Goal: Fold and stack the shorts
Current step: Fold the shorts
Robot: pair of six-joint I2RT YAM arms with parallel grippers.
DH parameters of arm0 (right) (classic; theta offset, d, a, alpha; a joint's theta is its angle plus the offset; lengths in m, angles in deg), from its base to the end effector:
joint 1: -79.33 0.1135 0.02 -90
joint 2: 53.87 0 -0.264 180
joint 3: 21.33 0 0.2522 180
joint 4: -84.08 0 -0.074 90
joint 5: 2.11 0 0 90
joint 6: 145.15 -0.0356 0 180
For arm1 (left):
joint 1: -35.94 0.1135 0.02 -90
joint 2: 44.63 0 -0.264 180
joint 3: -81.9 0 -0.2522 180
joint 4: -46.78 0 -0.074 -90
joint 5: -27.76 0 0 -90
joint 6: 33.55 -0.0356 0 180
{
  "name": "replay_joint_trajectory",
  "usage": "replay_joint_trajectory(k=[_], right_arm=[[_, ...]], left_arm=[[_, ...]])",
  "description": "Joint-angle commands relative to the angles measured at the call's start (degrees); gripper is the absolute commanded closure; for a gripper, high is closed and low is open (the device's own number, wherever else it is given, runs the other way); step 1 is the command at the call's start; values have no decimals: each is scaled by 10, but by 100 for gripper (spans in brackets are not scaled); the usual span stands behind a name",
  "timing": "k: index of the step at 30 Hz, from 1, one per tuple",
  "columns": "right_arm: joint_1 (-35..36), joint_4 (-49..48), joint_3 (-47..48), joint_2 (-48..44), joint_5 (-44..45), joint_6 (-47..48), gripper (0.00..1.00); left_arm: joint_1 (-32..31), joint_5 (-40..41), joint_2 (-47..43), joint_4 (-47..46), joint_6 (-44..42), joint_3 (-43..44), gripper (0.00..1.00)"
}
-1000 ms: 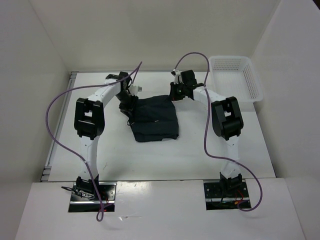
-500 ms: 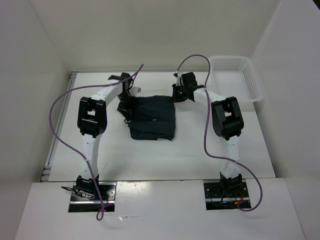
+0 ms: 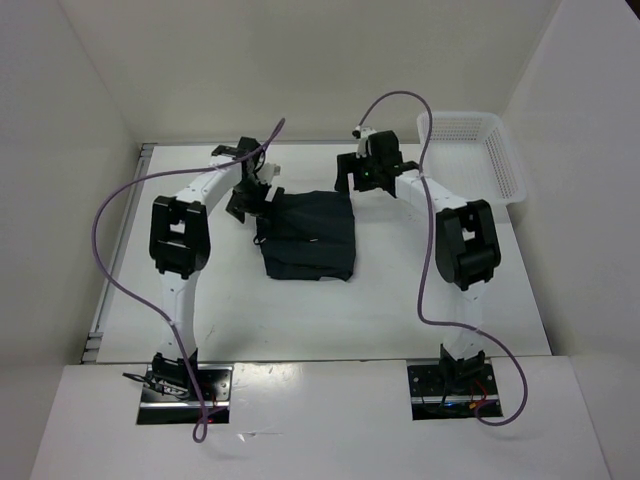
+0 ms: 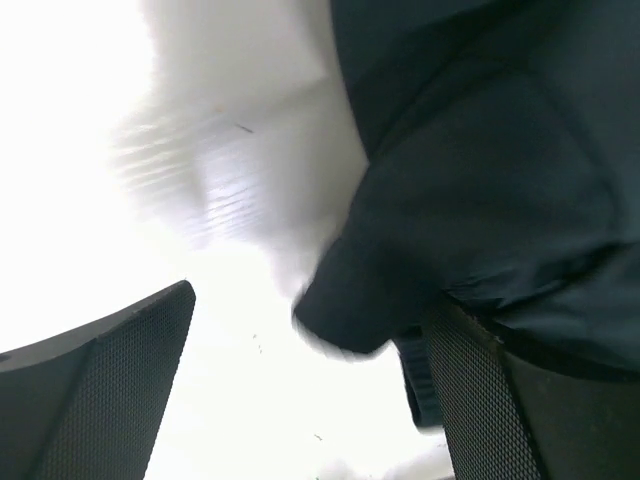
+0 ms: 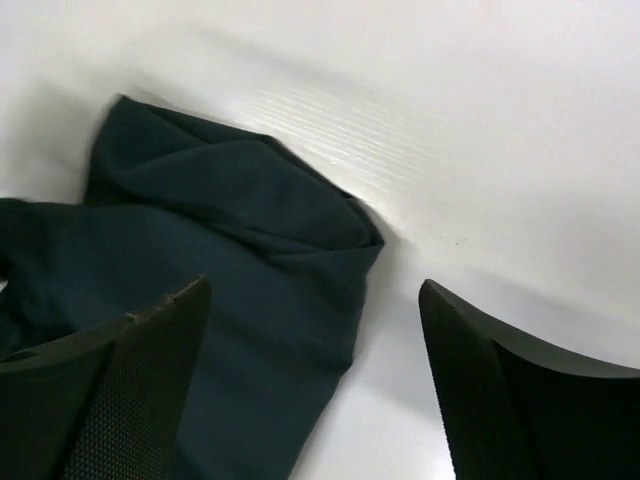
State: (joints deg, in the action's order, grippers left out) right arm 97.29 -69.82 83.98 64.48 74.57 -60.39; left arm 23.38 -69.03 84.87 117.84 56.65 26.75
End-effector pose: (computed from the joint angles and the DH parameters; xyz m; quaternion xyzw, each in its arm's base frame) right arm 0.4496 0.1544 0.2204 -0.1489 0.8860 0.1884 0.3967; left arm 0.4542 -0.1055 0.1908 0.1140 0.9839 -0.0722 0.1169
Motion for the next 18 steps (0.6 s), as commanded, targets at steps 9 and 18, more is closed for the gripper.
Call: replay_joint_trajectory(k=[9, 18], right_arm=[[-4, 63, -7, -251, 78, 138, 2], [-47, 6, -147, -447, 254, 211, 2]], left_arm=[[88, 1, -279, -160, -2, -50, 0], [252, -38, -440, -225, -2, -226, 0]])
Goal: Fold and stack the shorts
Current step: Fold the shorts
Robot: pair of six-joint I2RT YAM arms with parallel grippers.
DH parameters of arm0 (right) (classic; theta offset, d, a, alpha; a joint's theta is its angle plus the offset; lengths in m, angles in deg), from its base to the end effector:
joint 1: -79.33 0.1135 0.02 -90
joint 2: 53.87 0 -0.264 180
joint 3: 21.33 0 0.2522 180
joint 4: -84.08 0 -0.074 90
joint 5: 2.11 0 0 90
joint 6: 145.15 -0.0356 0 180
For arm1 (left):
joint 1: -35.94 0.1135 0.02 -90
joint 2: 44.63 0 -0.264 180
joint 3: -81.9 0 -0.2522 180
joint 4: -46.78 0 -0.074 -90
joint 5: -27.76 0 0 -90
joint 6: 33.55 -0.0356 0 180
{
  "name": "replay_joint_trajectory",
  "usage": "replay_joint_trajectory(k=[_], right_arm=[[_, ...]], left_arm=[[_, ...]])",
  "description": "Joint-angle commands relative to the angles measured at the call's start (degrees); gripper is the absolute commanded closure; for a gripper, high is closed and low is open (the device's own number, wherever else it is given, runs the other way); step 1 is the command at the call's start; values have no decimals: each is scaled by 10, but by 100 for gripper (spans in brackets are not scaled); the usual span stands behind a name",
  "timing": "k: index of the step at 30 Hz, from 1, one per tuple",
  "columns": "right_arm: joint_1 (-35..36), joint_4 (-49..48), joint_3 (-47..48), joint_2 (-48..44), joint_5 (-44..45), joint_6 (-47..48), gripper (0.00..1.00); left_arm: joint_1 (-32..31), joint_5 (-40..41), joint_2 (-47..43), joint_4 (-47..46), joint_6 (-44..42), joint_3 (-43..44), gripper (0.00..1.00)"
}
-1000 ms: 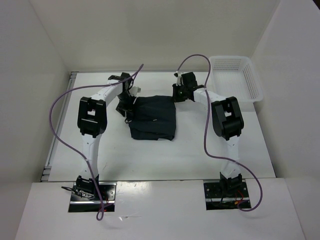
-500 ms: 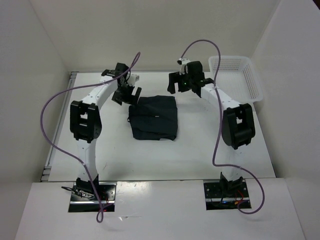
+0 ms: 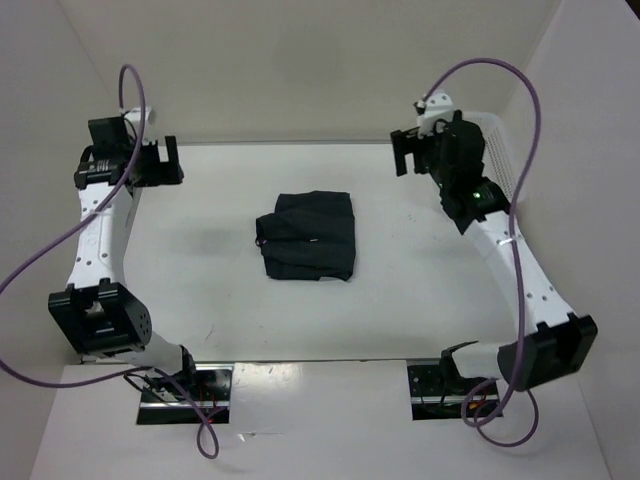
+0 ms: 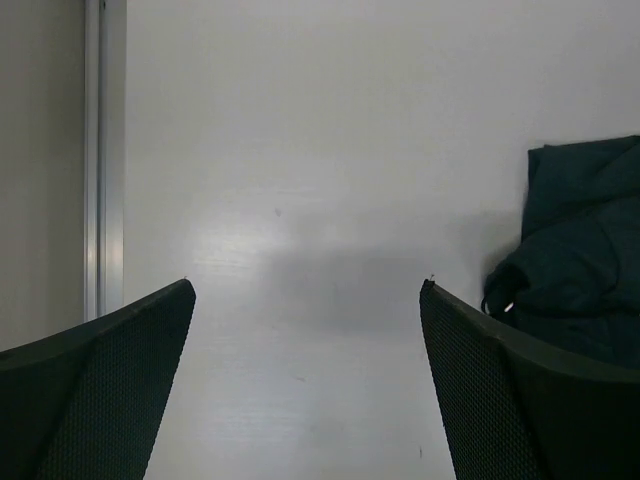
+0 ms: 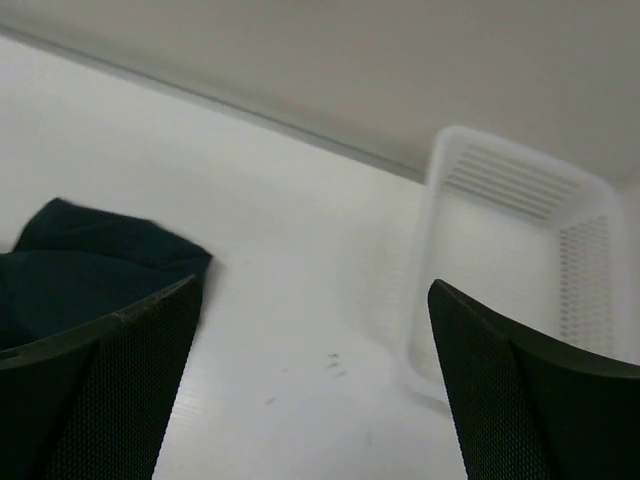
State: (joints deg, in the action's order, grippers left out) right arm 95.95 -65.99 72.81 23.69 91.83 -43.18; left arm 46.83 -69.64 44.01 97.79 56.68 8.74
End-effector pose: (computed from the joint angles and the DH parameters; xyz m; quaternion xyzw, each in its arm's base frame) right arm 0.2991 0.0867 0.4180 -0.1729 0.7650 -0.0018 0.6203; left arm 0.3398 0.0607 0.3970 -0.0542 0.8751 -0.0120 0.4808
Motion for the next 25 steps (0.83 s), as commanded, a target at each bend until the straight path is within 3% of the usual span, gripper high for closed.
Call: replay_joint_trajectory(k=[1, 6, 25], right_arm=[[-47, -38, -43, -64, 82, 39, 1], [-134, -44, -65, -107, 57, 28, 1], [-142, -26, -167, -199, 3, 17, 1]], left_arm=[[45, -44, -44, -25, -2, -63, 0], [98, -71, -99, -44, -2, -125, 0], [103, -104, -138, -44, -2, -143, 0]])
